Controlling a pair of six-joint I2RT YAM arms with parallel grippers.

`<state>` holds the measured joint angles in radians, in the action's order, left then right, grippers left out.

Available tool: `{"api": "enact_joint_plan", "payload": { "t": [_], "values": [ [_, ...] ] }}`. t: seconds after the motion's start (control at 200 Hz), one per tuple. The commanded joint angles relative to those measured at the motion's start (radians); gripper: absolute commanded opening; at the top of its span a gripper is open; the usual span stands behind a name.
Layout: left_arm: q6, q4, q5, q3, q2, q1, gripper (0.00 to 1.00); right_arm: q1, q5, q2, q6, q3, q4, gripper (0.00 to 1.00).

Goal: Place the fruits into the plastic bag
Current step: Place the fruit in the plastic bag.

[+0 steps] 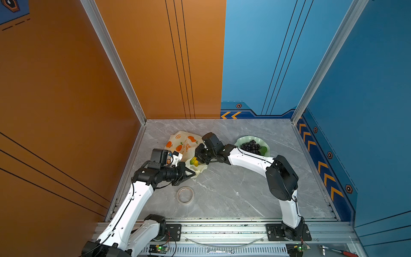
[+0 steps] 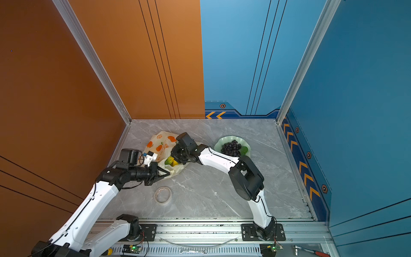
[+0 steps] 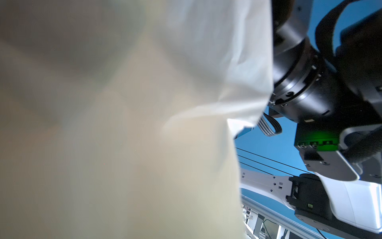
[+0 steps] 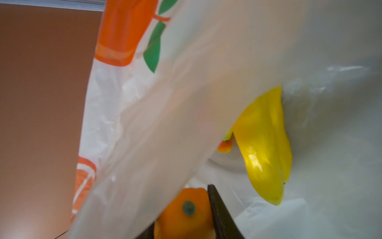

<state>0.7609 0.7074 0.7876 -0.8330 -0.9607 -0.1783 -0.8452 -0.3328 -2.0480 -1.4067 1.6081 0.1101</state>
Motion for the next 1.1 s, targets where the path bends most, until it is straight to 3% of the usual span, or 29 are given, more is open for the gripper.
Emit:
{"api": "enact_joint_plan", "payload": {
  "t": [0.0, 0.771, 1.091],
  "values": [
    [0.011, 0.008, -0.014, -0.015, 0.008, -0.008, 0.0, 0.002, -0.032, -0.012, -0.025, -0.021, -0.133, 0.32],
    [0.069, -0.1, 0.018, -0.079, -0.004, -0.007, 0.0, -0.001, -0.066, -0.072, -0.081, -0.089, -0.211, 0.33],
    [0.061, -0.108, 0.039, -0.062, -0.003, 0.006, 0.0, -0.032, -0.15, -0.145, -0.082, 0.006, -0.237, 0.32]
  ]
}}
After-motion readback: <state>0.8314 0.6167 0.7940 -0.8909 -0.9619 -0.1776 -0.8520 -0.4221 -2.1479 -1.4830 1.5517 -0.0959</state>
